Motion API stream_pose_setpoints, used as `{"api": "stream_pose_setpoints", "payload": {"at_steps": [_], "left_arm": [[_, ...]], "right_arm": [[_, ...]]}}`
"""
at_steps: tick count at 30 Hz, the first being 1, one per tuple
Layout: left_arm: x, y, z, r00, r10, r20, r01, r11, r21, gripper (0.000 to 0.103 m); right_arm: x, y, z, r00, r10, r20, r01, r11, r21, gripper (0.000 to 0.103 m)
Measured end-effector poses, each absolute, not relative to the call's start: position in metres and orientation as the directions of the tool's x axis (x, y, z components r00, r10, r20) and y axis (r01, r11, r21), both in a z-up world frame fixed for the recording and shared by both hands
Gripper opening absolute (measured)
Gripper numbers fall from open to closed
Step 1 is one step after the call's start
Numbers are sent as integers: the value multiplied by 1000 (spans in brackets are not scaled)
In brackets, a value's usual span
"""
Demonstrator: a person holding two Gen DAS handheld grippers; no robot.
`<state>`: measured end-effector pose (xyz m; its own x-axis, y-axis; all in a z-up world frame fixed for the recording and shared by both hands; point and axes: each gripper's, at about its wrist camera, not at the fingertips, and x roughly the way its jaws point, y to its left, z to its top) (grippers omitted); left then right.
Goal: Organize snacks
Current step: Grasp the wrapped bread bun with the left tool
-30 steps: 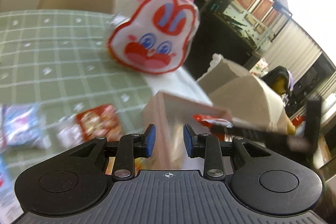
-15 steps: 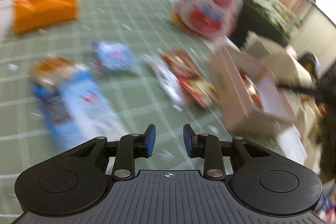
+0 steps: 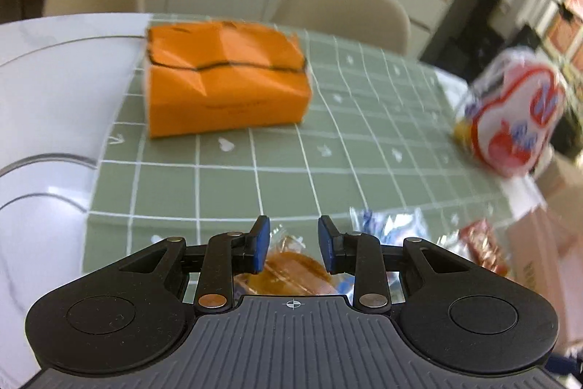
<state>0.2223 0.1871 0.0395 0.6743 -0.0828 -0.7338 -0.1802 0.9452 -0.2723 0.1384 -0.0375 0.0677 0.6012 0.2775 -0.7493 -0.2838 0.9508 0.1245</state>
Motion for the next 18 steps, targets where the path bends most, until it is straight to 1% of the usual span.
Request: {"api": "stream_pose_setpoints", "payload": {"at_steps": [3,5,7,8,10,13,15,18], "left_arm": [[217,185,28,668,-102,-737,-127,960,-249,33],[210,186,25,668,-114,-735,-102,965,-242,34],[203,191,24,673,-151,-724,-69,962,-265,34],[200,192,24,674,-164,-721,-55,961,-270,34],[195,192,24,669,-192,-718,-26,959,-281,34],[190,185,24,656,-248,-713,31,953,-303,34],[186,175,24,637,-282,-717,67,947,-313,34],[174,155,26,621,-317,-717,135,944,-301,34]], "right_arm": [[161,-4,52,541,330,-773,-362,922,141,74],[169,17,36,511,324,-796,-402,909,112,74],[172,29,24,505,319,-802,-435,896,83,74],[170,29,22,521,338,-784,-438,894,94,79],[171,28,21,503,359,-786,-436,891,127,80],[169,22,20,434,416,-799,-441,871,215,80],[157,15,22,425,422,-801,-435,871,228,80],[136,5,22,443,389,-808,-403,891,208,79]]}}
